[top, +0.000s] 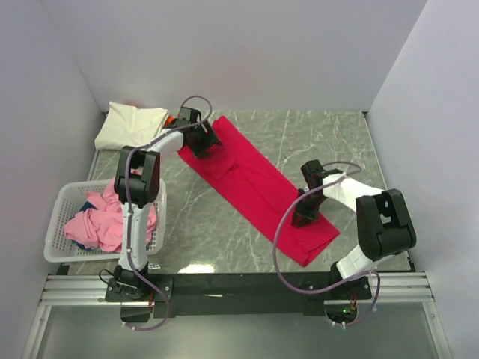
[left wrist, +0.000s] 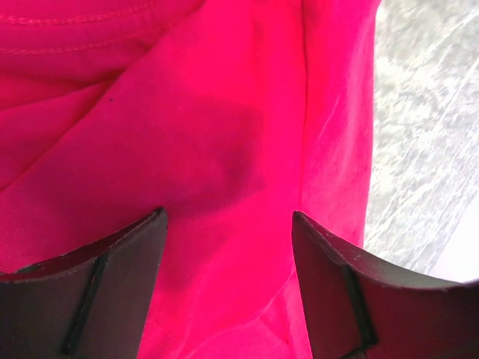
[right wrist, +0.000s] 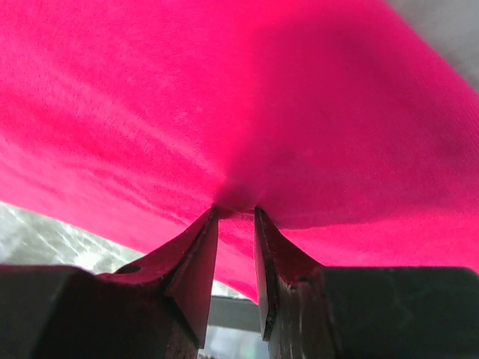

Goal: Fold and stack the t-shirts
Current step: Fold the tshirt

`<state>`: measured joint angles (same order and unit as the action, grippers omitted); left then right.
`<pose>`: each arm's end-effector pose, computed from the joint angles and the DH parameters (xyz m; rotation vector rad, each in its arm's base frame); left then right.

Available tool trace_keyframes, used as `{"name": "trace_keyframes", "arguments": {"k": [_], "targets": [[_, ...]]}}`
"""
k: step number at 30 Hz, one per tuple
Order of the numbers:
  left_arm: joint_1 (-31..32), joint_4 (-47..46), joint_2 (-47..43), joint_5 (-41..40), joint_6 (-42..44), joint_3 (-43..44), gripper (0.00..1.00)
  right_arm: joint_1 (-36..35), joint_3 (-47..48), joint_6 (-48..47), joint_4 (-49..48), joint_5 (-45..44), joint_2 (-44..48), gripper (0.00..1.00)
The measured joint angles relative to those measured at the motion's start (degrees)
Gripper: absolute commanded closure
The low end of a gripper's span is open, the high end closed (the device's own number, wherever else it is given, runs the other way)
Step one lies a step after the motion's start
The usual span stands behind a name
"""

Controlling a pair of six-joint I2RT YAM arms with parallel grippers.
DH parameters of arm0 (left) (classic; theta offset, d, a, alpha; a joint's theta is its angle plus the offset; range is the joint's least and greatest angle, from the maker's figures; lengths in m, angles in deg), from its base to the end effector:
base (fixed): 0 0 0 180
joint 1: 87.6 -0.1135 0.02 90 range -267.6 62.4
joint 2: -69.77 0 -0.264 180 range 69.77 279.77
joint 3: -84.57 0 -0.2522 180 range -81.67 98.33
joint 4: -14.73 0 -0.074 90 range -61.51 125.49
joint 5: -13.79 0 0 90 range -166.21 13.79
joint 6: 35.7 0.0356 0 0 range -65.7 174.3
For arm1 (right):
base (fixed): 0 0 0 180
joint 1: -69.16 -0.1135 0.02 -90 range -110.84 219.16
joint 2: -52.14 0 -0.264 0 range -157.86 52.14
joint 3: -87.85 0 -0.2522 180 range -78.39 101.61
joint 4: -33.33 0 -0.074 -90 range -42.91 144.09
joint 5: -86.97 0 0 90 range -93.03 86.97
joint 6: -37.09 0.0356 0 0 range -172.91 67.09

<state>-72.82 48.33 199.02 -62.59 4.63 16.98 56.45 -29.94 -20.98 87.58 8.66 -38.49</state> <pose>0.4790 -0.1350 0.1612 -0.6672 2.4923 -0.7547 0.2507 0.0639 0.1495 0.4942 3.0395 0.3665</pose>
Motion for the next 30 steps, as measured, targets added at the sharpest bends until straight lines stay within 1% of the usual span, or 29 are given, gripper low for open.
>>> {"name": "trace_keyframes", "arguments": {"k": [5,8,15,18,21,25,28,30], "targets": [[0.0,0.1,3.9,0.6,3.8,6.3,0.26,-7.2,-0.4,2.8,-0.2,2.9,-0.2,0.67],[-0.1,-0.2,7.7,3.0,7.4,11.5,0.26,-12.5,0.4,5.2,-0.8,6.1,-2.0,0.67],[-0.1,-3.8,13.0,10.1,14.8,18.4,0.26,-25.0,10.2,9.7,-0.4,10.5,-11.7,0.67],[0.0,-5.1,14.2,12.1,16.6,19.9,0.25,-28.7,15.1,10.8,0.1,10.5,-15.1,0.66],[0.4,-5.6,14.8,13.2,17.6,20.9,0.24,-31.1,19.2,11.3,0.8,9.0,-16.5,0.66],[1.1,-5.7,15.0,14.4,16.5,22.1,0.24,-32.1,24.4,11.0,1.8,5.4,-16.0,0.66],[1.5,-6.9,14.5,15.0,14.8,22.2,0.23,-32.3,25.0,10.2,2.6,2.6,-13.6,0.66],[1.7,-7.5,12.4,15.0,13.4,19.6,0.24,-32.4,25.0,9.6,3.4,1.2,-12.2,0.66]]}}
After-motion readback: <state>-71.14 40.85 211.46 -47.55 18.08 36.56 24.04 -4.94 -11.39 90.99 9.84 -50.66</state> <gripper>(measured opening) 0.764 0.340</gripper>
